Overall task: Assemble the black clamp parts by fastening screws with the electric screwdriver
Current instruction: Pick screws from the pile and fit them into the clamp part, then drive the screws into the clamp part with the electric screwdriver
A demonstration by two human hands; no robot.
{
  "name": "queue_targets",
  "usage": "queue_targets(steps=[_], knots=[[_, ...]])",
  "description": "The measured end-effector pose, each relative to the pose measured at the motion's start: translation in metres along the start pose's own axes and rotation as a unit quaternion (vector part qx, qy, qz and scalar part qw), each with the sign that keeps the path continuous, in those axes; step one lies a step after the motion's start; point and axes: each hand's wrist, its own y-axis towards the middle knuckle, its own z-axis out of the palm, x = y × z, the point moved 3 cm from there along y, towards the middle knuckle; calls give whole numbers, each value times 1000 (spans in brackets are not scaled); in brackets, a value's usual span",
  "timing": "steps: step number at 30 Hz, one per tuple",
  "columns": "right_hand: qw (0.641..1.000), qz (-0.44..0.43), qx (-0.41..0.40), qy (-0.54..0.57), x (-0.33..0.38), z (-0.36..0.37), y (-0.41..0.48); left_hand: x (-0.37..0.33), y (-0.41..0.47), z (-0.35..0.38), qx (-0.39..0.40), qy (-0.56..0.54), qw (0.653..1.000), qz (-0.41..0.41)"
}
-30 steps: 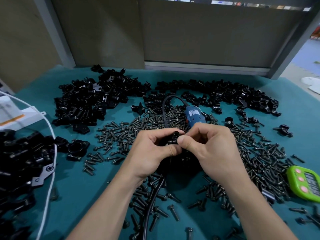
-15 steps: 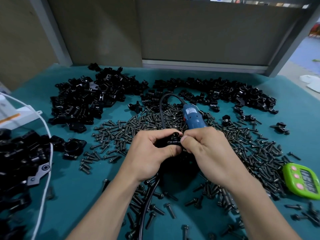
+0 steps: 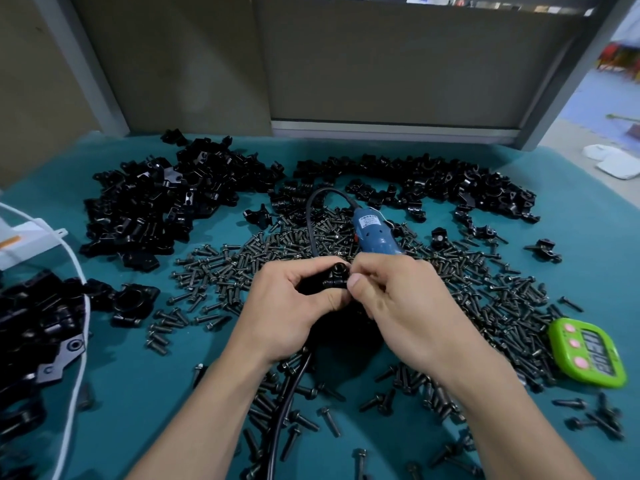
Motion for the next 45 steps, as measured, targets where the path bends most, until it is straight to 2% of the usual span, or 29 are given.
queue_targets(steps=[6,9,14,20,23,25,27,29,31,34,41,45], knots=[[998,9,-63,-14,1,3,0,-2,0,2,4,1,1000,21],[998,-3,-60,1,1,2,-1,-2,0,1,-5,15,1000,22],[998,32,-62,0,-3,5,3,-3,0,3,5,27,999,35],[998,-5,-18,57,0,1,1,-5,0,-2,-11,-1,999,30],[999,-11,-6,40,2,-1,1,-8,-5,0,16,2,999,38],[999,-7,-29,21,4,-2,-1,-7,-5,1,12,20,999,40],[995,0,-97,15,3,-9,-2,-3,-5,-2,-15,30,999,43],[986,41,-148,-64,-2,-19,1,2,-3,-6,-63,30,997,33],[966,125,-105,-201,-8,-19,6,6,-1,-11,-111,37,993,26],[940,204,3,-273,-10,-3,14,11,0,-21,-169,21,985,4],[931,270,9,-246,-13,-8,34,21,2,-34,-220,-6,975,-41],[958,244,-34,-144,-21,-28,35,18,1,-35,-233,-15,971,-40]])
